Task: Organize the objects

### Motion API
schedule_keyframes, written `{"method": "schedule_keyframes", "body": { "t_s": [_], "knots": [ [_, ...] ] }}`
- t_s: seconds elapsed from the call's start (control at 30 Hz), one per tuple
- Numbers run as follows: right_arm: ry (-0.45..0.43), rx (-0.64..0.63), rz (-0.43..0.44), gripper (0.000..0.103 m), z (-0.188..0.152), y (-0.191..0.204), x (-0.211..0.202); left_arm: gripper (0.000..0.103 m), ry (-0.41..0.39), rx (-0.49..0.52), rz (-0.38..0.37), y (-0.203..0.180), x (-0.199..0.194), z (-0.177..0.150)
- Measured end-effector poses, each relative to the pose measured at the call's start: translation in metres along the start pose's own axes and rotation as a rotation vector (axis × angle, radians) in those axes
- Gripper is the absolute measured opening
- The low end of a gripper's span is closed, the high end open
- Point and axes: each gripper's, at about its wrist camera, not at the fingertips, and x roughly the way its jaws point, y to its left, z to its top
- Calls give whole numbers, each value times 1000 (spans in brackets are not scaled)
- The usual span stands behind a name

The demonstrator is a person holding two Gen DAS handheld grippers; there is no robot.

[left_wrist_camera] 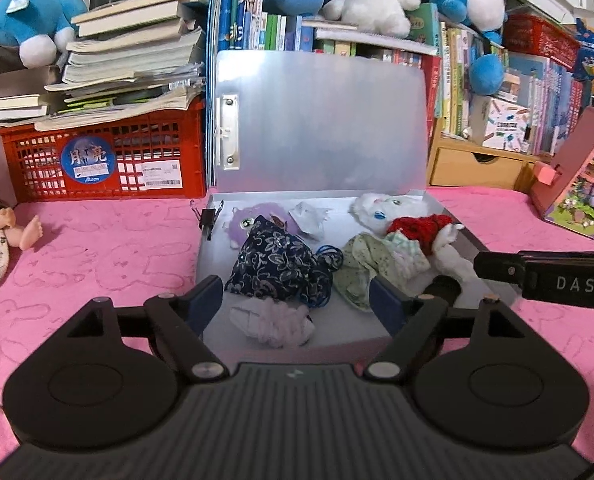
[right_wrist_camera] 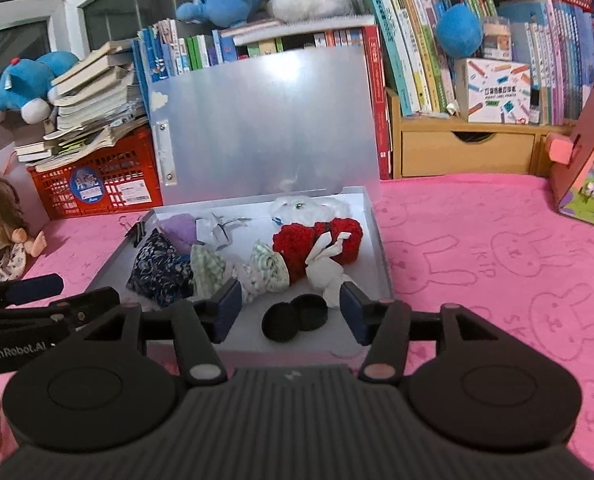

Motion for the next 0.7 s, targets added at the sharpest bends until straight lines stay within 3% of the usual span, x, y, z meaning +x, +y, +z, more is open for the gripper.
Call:
{"method": "schedule_keyframes", "body": {
  "t_s": [0.33,0.7],
  "knots": [
    [-7,-70,-10,74,-33,-2,-48,88,0,17,-20,-9,-51,-35],
    [40,-127,-46,77,-80,1,-63,88,73,-16,7,-10,-64,-86]
  ]
}}
